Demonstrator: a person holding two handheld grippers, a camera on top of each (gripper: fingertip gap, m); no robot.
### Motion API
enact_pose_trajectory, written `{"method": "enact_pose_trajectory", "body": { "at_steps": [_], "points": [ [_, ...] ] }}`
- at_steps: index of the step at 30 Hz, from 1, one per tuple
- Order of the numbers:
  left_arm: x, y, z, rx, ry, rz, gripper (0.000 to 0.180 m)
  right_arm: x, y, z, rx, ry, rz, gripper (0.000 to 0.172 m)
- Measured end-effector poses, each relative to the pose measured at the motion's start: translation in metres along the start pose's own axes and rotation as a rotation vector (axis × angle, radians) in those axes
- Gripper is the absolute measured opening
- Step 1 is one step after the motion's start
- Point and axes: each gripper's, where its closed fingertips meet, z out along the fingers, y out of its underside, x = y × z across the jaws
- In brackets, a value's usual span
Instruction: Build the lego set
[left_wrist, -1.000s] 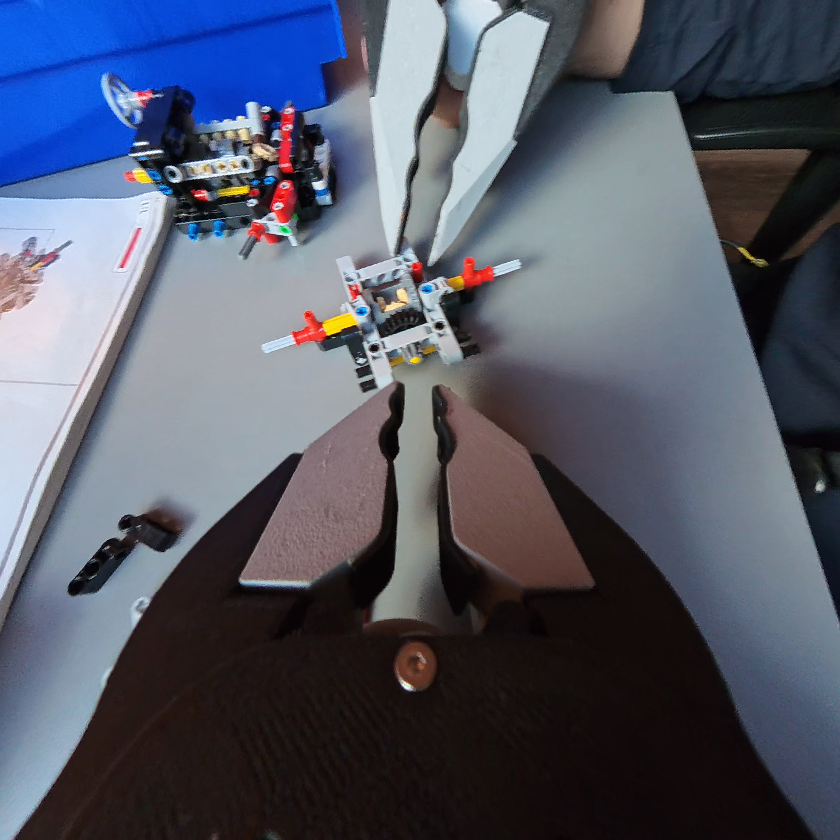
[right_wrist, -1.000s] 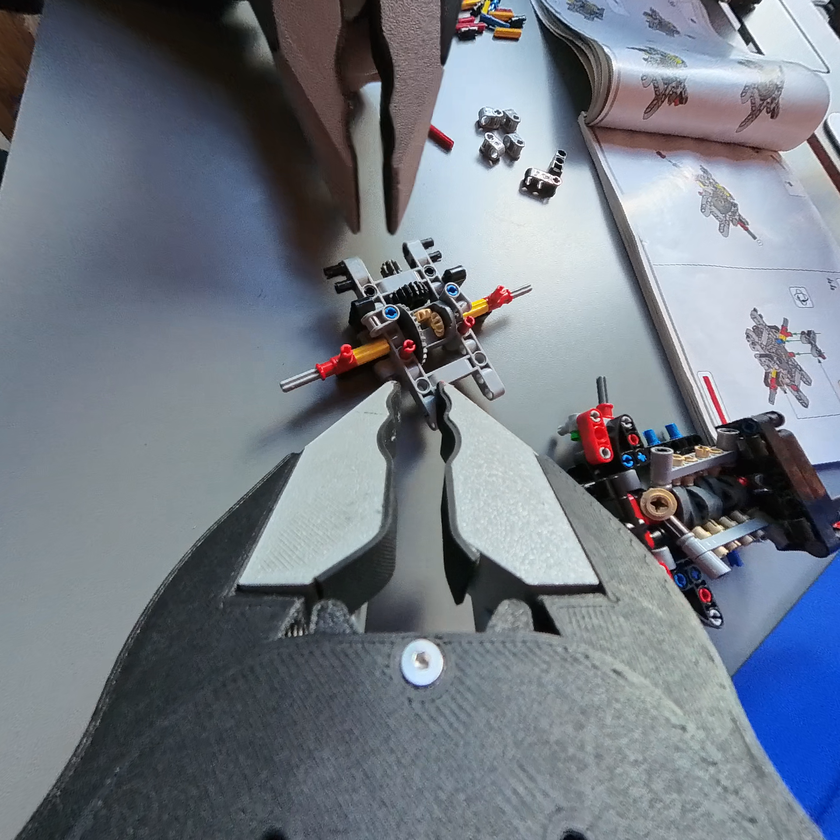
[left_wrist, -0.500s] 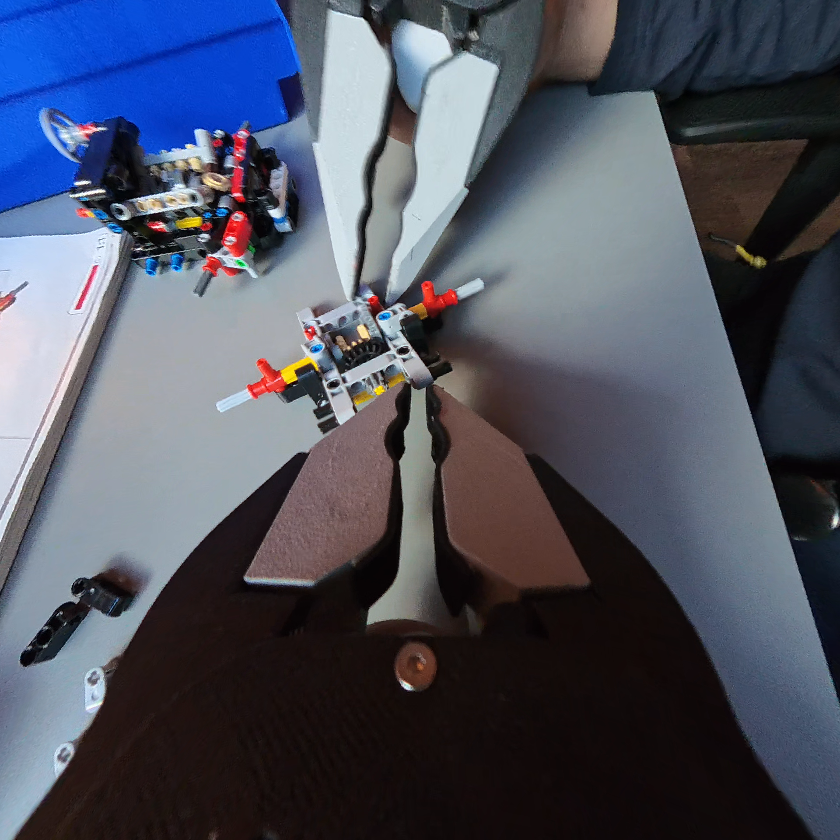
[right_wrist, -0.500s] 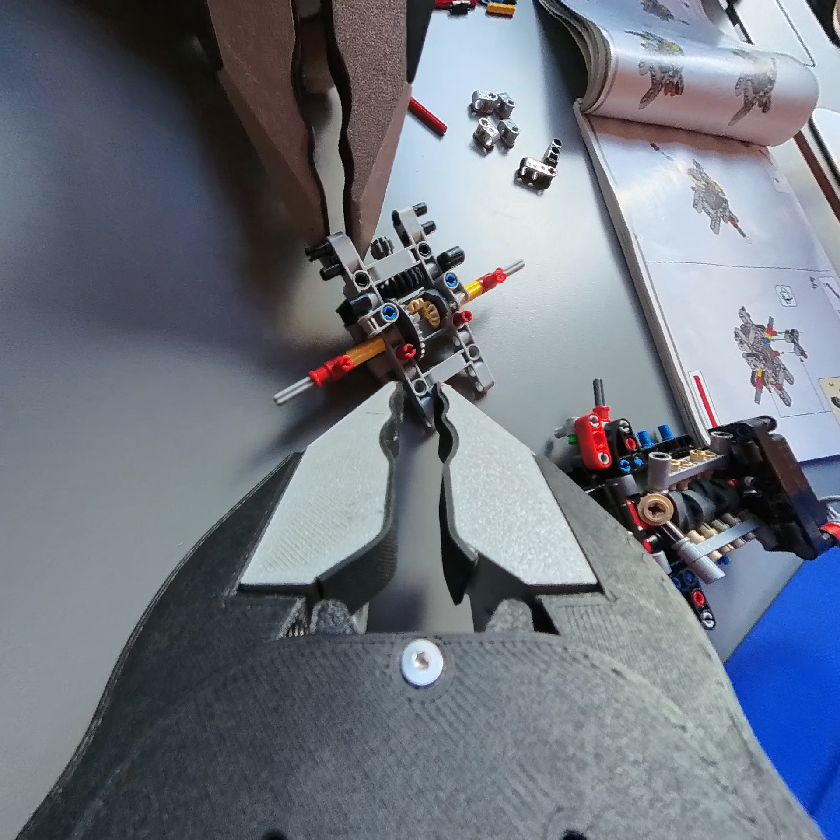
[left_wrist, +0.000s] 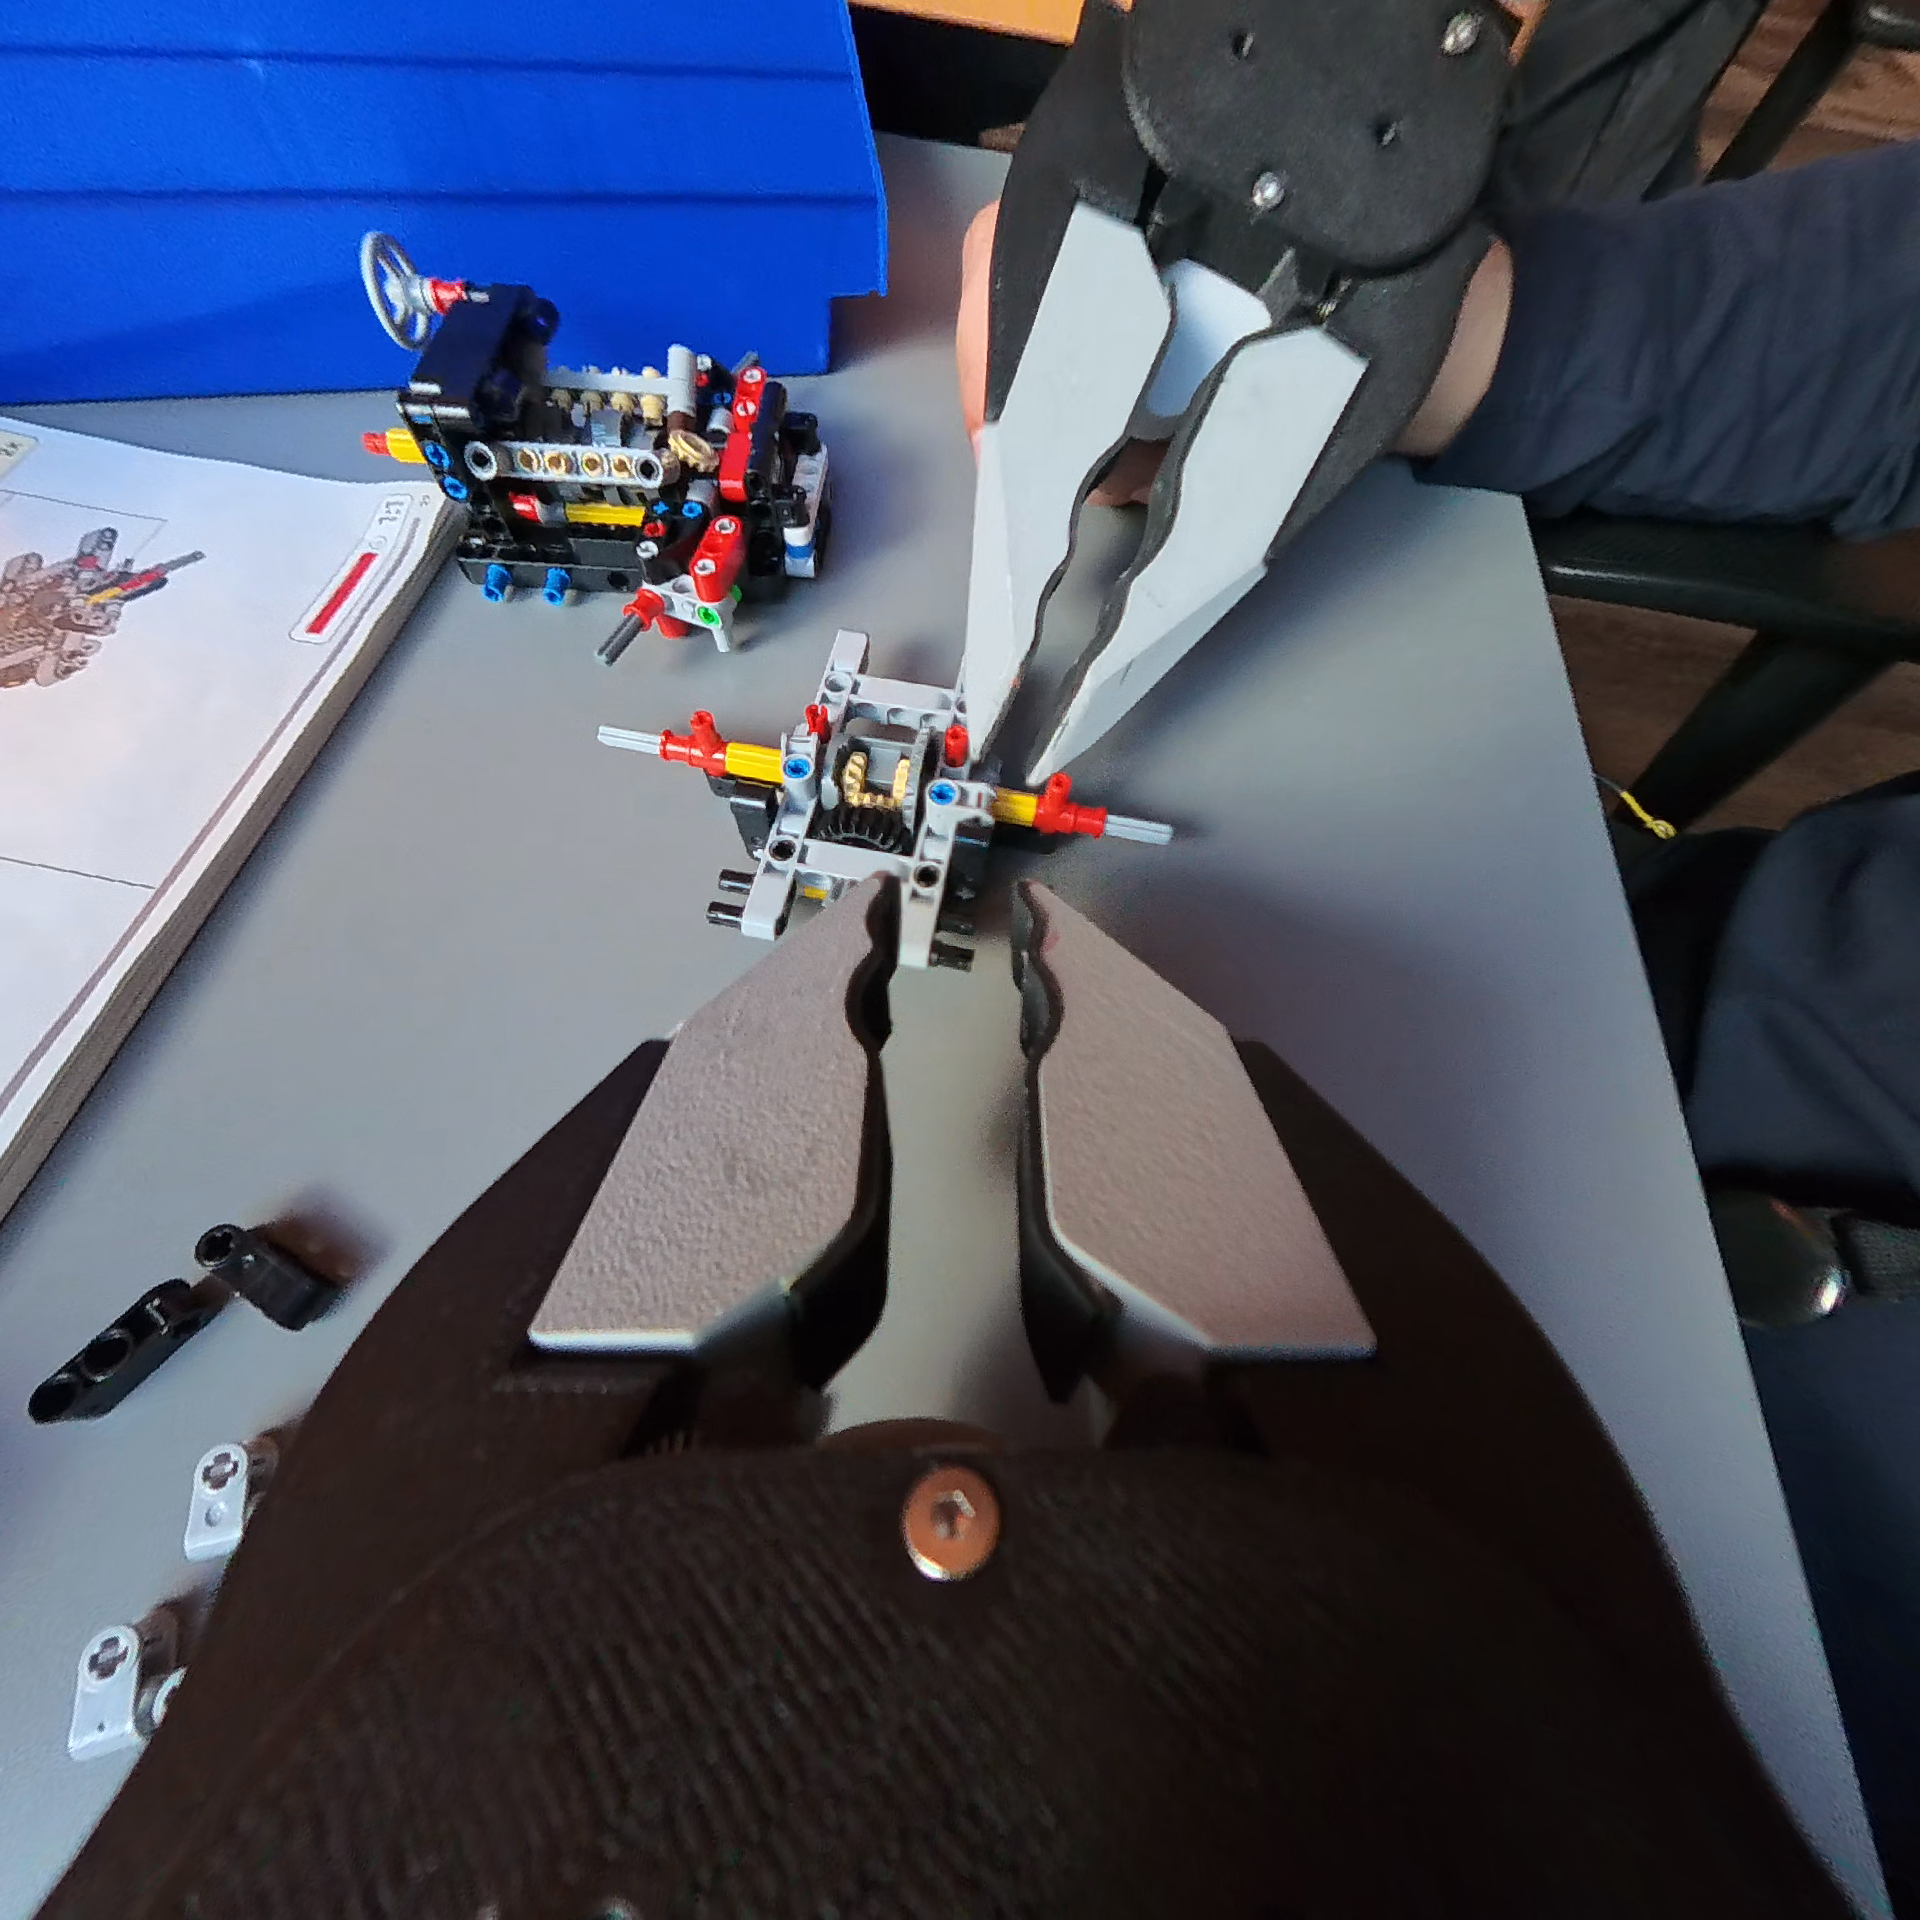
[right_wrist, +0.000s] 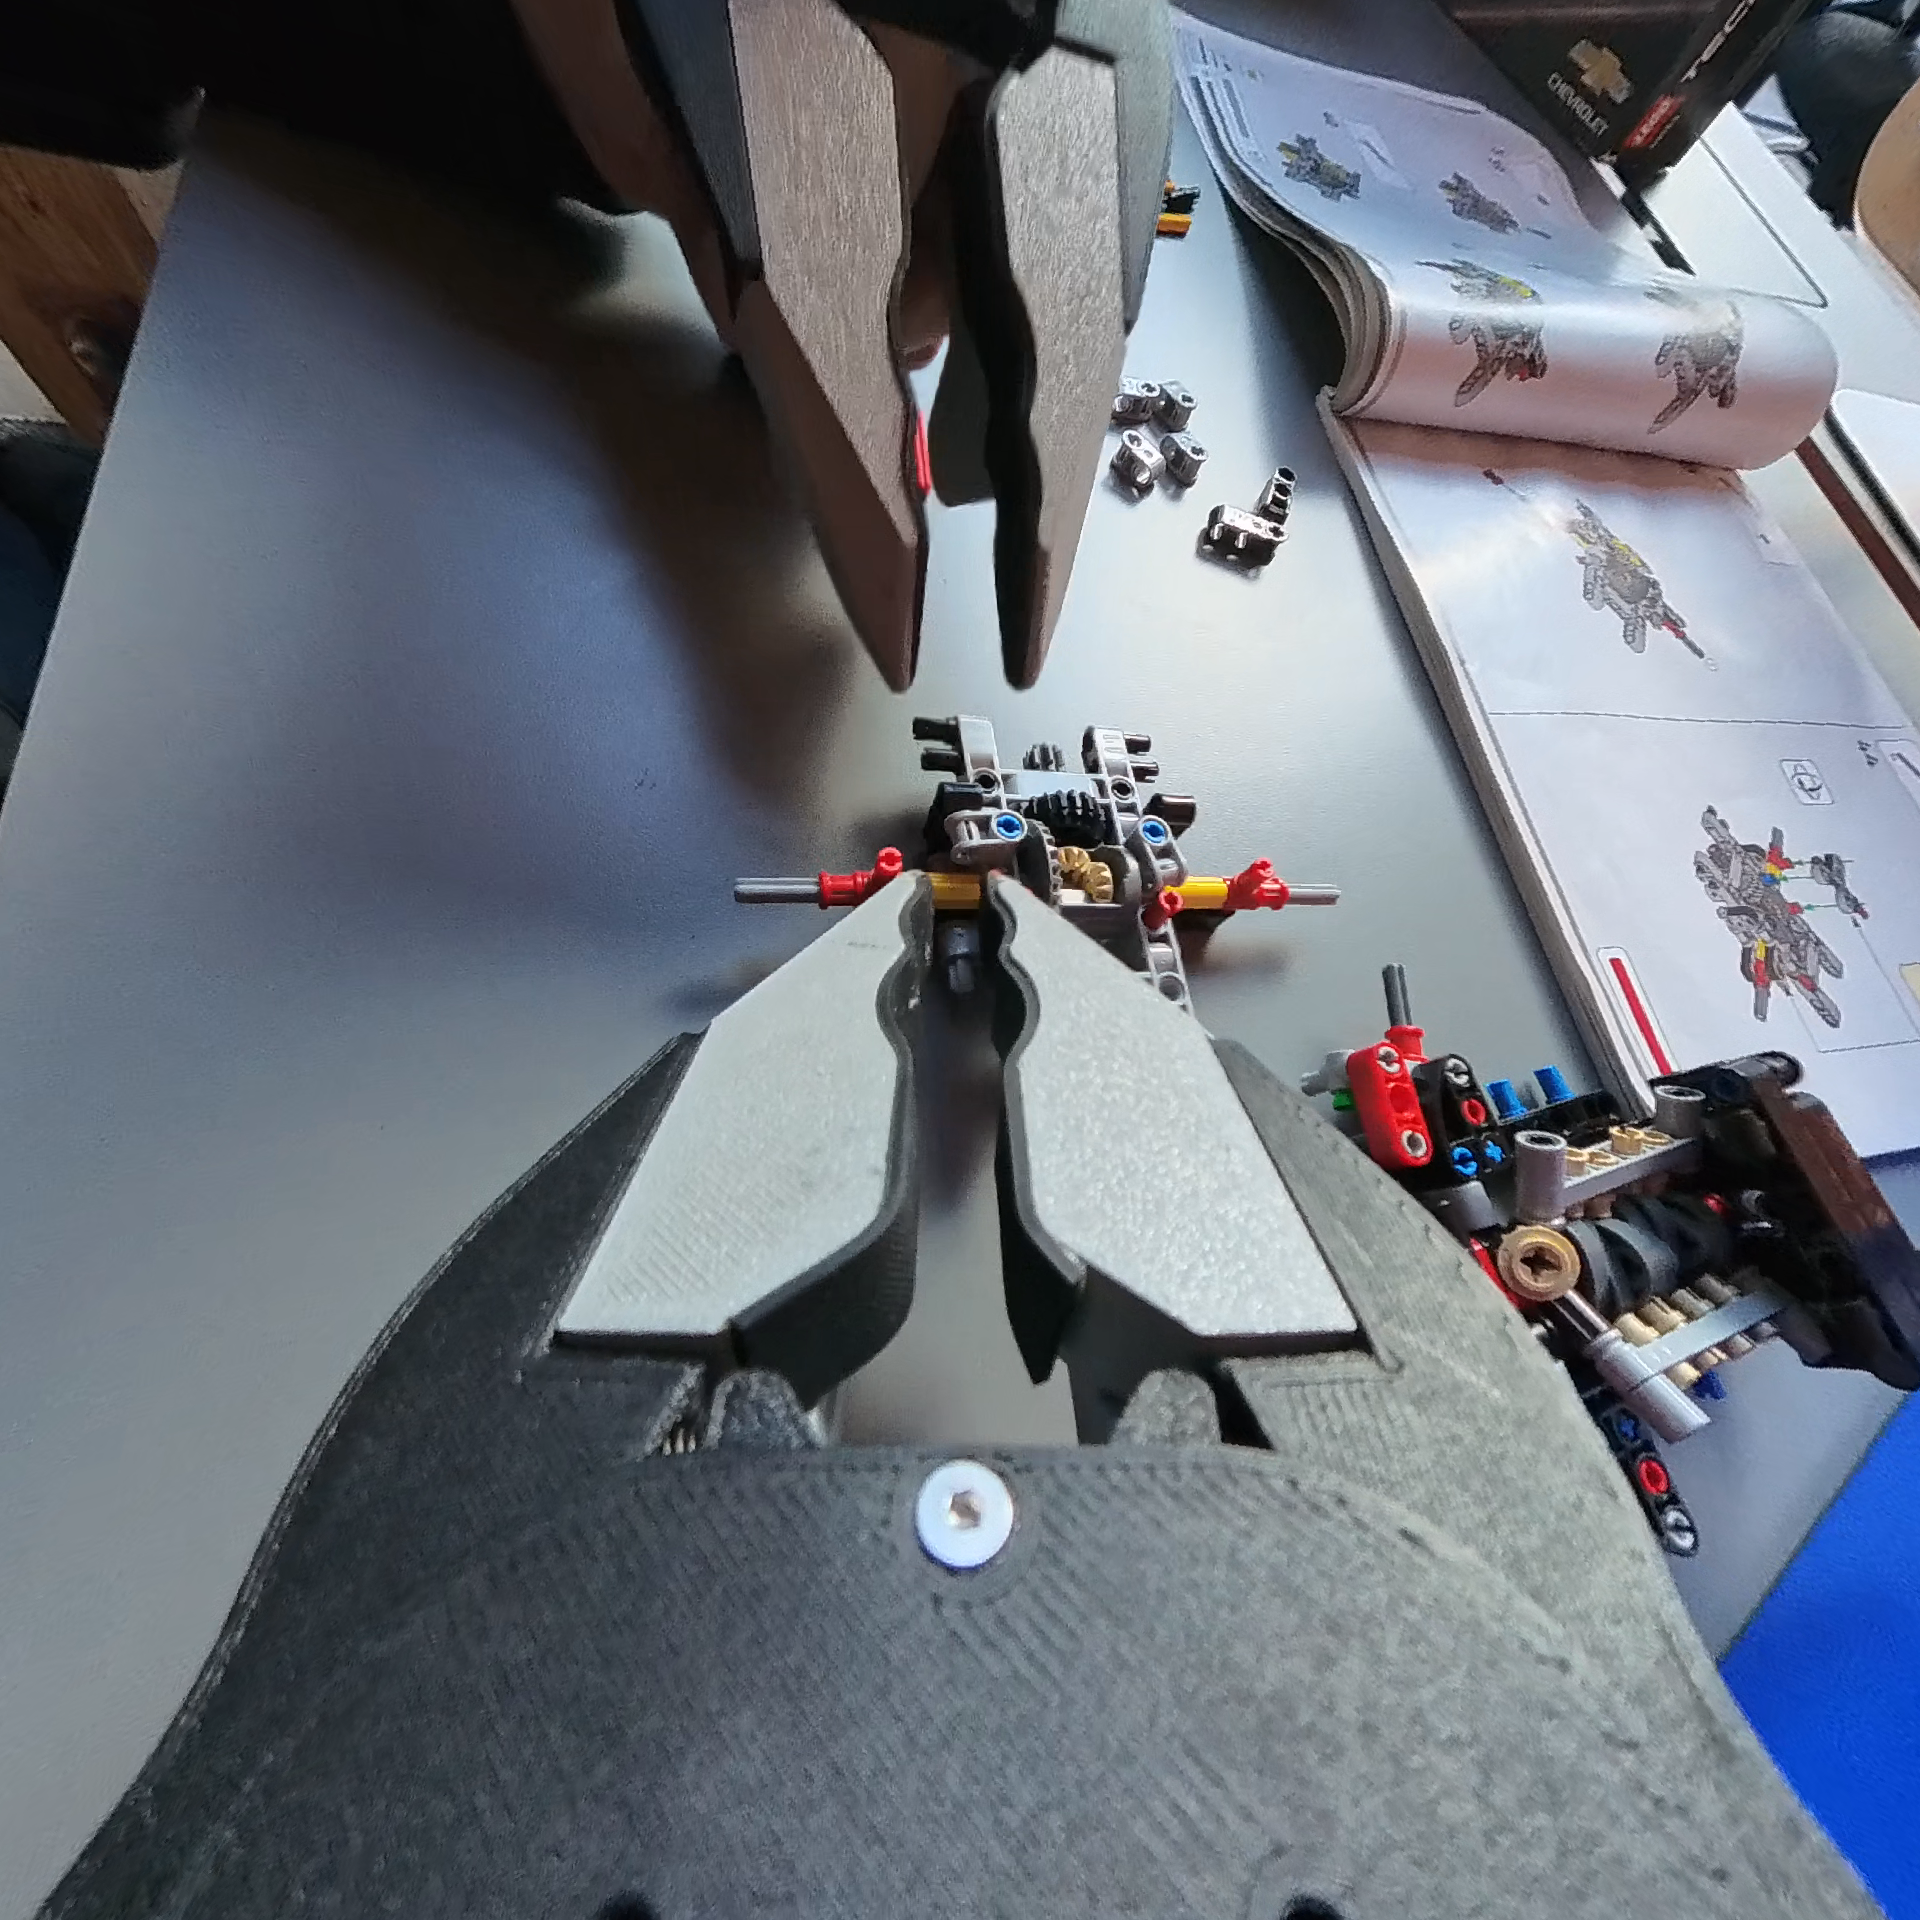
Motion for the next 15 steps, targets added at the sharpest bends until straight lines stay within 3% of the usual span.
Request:
{"method": "enact_pose_trajectory", "body": {
  "at_steps": [6,15],
  "points": [
    [-0.005,0.027,0.019,-0.215,-0.031,-0.011,0.020,0.004,-0.004,-0.004,0.037,-0.003,0.038,0.006],
    [-0.013,0.021,0.008,-0.148,0.051,-0.155,0.015,0.007,-0.011,-0.011,0.094,0.033,0.036,0.005]
  ]
}}
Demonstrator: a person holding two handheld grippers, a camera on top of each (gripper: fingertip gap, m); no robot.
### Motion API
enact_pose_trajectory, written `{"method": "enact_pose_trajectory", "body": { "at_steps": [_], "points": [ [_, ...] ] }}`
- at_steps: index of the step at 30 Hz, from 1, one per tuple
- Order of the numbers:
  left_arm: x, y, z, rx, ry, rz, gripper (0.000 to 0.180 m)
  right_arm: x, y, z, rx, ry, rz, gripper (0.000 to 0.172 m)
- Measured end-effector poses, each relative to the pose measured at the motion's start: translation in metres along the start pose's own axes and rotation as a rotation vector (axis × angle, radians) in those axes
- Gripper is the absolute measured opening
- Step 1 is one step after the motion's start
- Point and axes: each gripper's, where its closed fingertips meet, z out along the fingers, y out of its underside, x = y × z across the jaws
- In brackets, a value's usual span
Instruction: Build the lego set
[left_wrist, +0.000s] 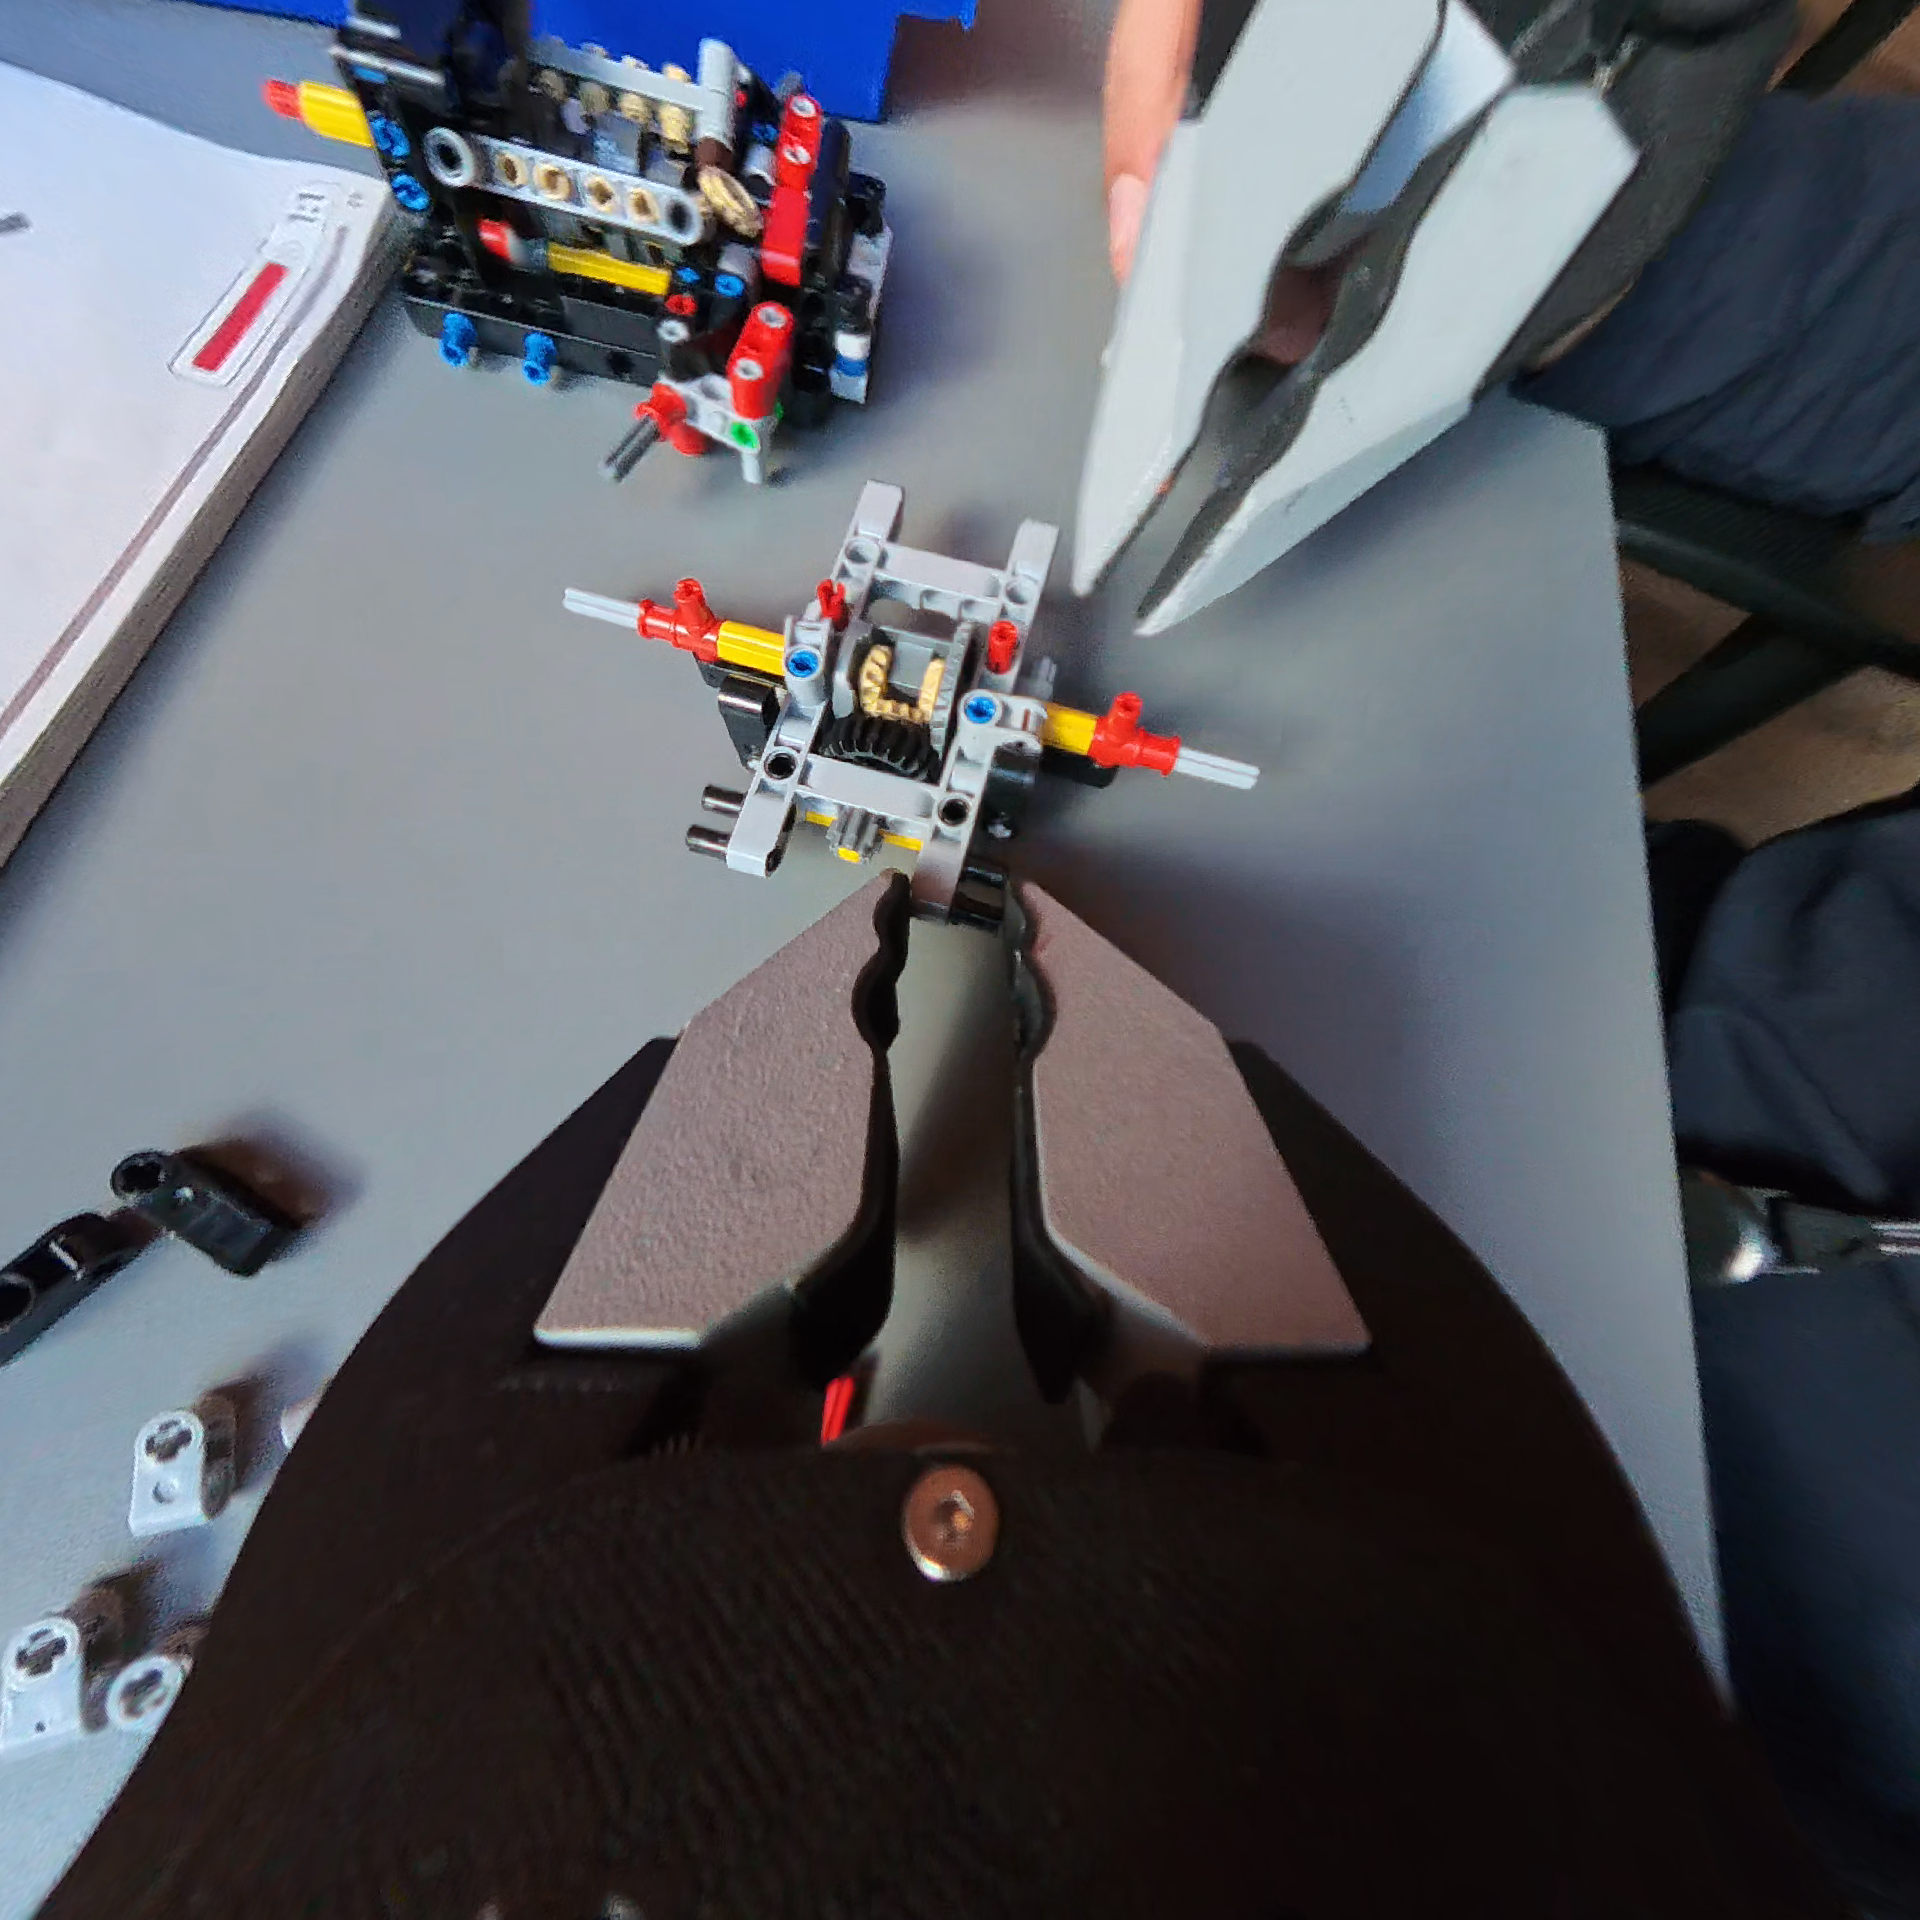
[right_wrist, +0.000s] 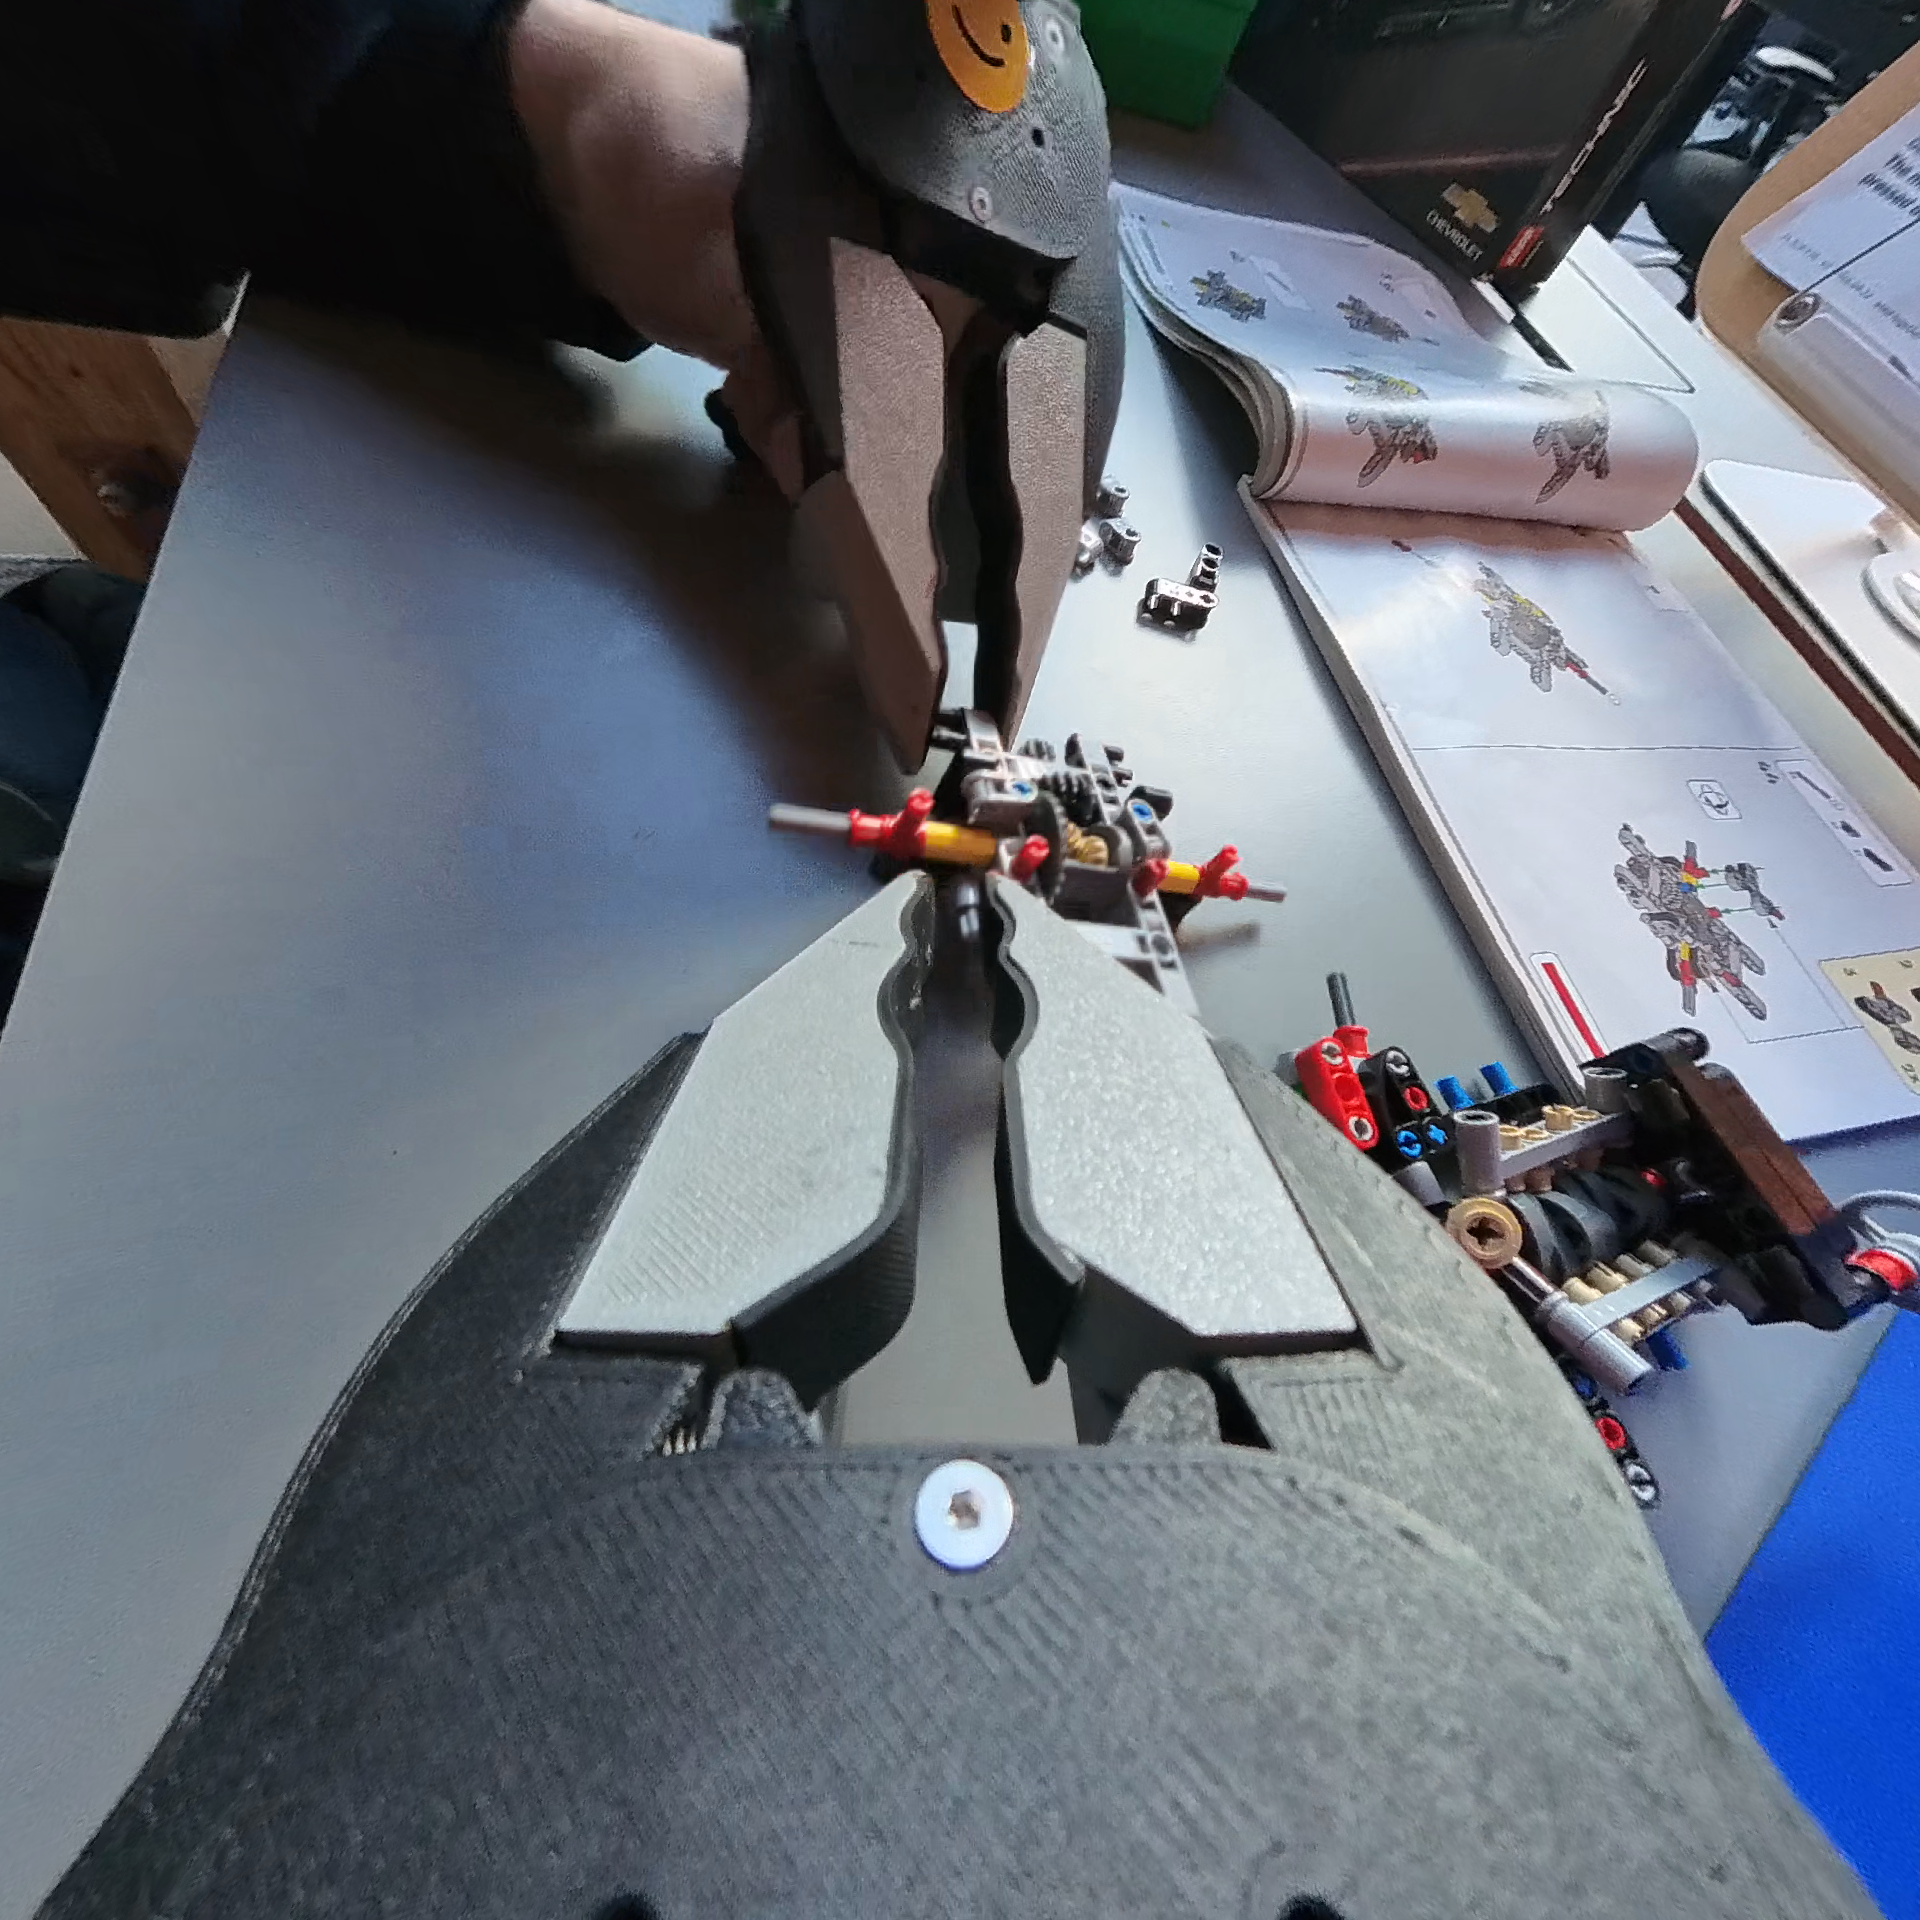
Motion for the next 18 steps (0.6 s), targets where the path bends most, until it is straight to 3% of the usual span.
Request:
{"method": "enact_pose_trajectory", "body": {
  "at_steps": [4,8,18],
  "points": [
    [-0.001,-0.009,-0.015,0.099,0.164,-0.178,0.014,0.004,-0.007,-0.006,0.044,0.027,0.003,0.006],
    [0.002,-0.016,-0.026,0.176,0.260,-0.238,0.015,0.007,-0.016,-0.013,0.094,0.053,0.001,0.006],
    [-0.003,-0.010,-0.029,0.172,0.095,-0.134,0.015,0.006,-0.020,-0.018,0.115,0.064,-0.009,0.005]
  ]
}}
